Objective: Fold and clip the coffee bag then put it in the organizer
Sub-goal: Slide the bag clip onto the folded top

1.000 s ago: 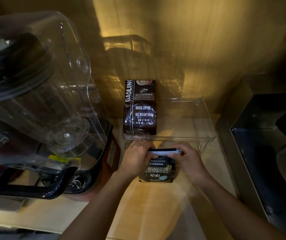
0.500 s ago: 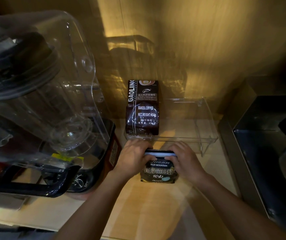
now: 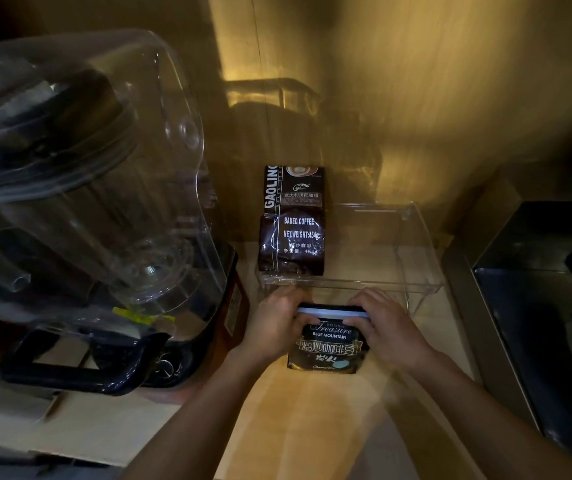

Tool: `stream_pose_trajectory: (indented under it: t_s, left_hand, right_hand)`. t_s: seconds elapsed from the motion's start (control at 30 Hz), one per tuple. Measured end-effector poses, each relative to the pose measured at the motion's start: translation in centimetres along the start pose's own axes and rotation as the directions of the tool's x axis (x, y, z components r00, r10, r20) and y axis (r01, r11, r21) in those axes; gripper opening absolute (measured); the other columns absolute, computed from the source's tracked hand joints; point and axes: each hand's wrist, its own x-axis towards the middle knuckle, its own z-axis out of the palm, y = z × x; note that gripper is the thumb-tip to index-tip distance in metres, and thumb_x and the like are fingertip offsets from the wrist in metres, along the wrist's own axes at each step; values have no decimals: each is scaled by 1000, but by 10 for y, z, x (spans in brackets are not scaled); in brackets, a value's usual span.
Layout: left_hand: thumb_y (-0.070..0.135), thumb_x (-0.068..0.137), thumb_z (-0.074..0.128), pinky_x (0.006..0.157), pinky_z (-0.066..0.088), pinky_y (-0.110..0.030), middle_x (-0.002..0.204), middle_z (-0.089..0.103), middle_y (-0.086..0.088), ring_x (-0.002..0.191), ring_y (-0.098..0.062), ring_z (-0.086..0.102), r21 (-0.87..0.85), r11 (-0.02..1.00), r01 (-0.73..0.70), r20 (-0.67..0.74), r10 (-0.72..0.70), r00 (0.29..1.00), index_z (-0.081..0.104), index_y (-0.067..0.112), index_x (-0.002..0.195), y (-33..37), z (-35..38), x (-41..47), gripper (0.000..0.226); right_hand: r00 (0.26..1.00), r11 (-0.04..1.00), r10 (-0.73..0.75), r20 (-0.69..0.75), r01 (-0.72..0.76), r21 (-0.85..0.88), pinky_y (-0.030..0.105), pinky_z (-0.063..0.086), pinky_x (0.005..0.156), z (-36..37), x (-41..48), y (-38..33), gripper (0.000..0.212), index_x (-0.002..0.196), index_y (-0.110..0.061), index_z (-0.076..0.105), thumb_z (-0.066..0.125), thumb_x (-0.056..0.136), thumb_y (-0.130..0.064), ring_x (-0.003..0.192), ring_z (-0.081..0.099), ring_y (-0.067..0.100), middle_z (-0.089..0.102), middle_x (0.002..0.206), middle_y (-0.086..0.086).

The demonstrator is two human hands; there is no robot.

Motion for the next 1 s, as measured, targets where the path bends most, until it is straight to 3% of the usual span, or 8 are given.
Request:
stream_pose_trajectory:
  t_s: [0.23, 0.53, 0.63, 0.8, 1.0]
  left_hand:
    - [18, 81, 66, 84, 44, -35, 101, 62, -9, 96, -21, 53, -8, 999, 49, -27, -49, 998, 61, 10, 99, 12, 8, 0, 21]
    - [21, 75, 72, 81, 49, -37, 101, 64, -7, 93, -18, 56, -190, 977, 101, 29, -97, 995, 63, 11, 97, 11, 6, 0, 25]
    - [19, 75, 72, 80, 49, -35, 102, 65, -7, 94, -19, 57, -202, 971, 130, 30, -127, 991, 64, 11, 98, 9, 5, 1, 26]
    - [18, 71, 76, 79, 51, -37, 99, 66, -6, 90, -18, 58, -206, 965, 161, 6, -164, 987, 65, 10, 93, 13, 7, 1, 26]
    - [17, 69, 77, 75, 52, -38, 93, 66, -3, 85, -17, 59, -229, 960, 163, -4, -169, 986, 65, 13, 86, 13, 11, 0, 21]
  right_hand:
    - [993, 984, -31, 110, 49, -169, 27, 28, 82, -5, 5, 0, 24, 102, -13, 56, 58, 84, -29, 100, 49, 21, 59, 103, 3]
    - [1000, 996, 0, 28, 2, -87, 26, 31, 71, -6, -8, -5, 10, 87, -2, 58, 61, 81, -9, 85, 52, 26, 59, 86, 14]
    - [1000, 997, -2, 14, 3, -83, 22, 28, 72, -9, -9, -2, 10, 88, -4, 59, 61, 82, -11, 85, 50, 21, 59, 87, 11]
    - [998, 998, 37, 44, -35, -46, 26, 32, 73, -12, -9, 1, 10, 92, -8, 58, 59, 84, -14, 88, 47, 17, 50, 87, -2]
    - [995, 995, 49, 91, -40, -90, 29, 37, 82, -16, -7, 3, 19, 101, -14, 56, 59, 84, -23, 96, 48, 16, 57, 101, 1]
